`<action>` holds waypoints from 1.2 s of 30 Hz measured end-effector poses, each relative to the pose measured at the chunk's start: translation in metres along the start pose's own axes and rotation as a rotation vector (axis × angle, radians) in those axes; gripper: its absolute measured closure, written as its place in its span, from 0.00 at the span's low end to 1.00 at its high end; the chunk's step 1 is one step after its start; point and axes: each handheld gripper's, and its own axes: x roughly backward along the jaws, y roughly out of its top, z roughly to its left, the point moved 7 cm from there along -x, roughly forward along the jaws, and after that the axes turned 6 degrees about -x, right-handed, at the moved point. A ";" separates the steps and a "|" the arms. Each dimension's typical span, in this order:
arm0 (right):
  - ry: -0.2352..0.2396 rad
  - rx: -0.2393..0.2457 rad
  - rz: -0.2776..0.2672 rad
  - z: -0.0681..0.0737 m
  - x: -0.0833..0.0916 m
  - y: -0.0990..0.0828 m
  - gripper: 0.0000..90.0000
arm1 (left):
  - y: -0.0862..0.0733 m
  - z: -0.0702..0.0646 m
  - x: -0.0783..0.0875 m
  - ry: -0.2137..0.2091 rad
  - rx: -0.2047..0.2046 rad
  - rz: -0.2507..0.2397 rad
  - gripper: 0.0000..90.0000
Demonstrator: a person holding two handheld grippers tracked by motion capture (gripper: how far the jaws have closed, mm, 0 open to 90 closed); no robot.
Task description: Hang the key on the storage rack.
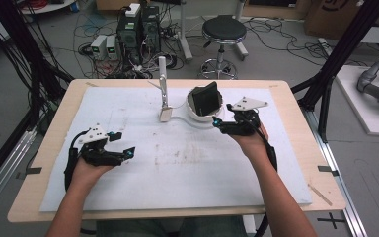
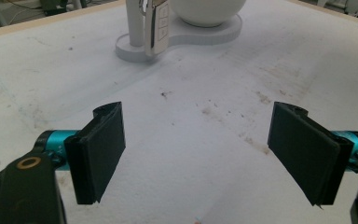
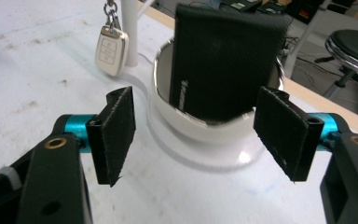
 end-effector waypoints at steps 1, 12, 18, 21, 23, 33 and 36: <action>0.000 -0.006 -0.001 -0.002 0.003 -0.004 0.33 | 0.000 0.000 -0.002 -0.002 0.003 0.000 0.21; -0.010 -0.101 -0.010 -0.017 0.022 -0.052 0.26 | 0.002 -0.002 -0.007 -0.005 0.001 -0.001 0.21; 0.003 -0.130 -0.003 -0.019 0.020 -0.067 0.24 | 0.000 0.000 -0.006 0.006 0.003 0.002 0.21; 0.010 -0.139 0.004 -0.018 0.019 -0.071 0.24 | -0.002 0.001 -0.007 0.008 0.006 0.006 0.21; 0.003 -0.135 0.005 -0.018 0.019 -0.073 0.24 | -0.002 0.001 -0.007 0.009 0.006 0.007 0.21; -0.013 -0.133 0.020 -0.020 0.019 -0.079 0.24 | -0.001 0.000 -0.007 0.007 0.005 0.008 0.21; -0.015 -0.131 0.022 -0.019 0.019 -0.079 0.24 | -0.001 -0.001 -0.008 0.005 0.002 0.009 0.21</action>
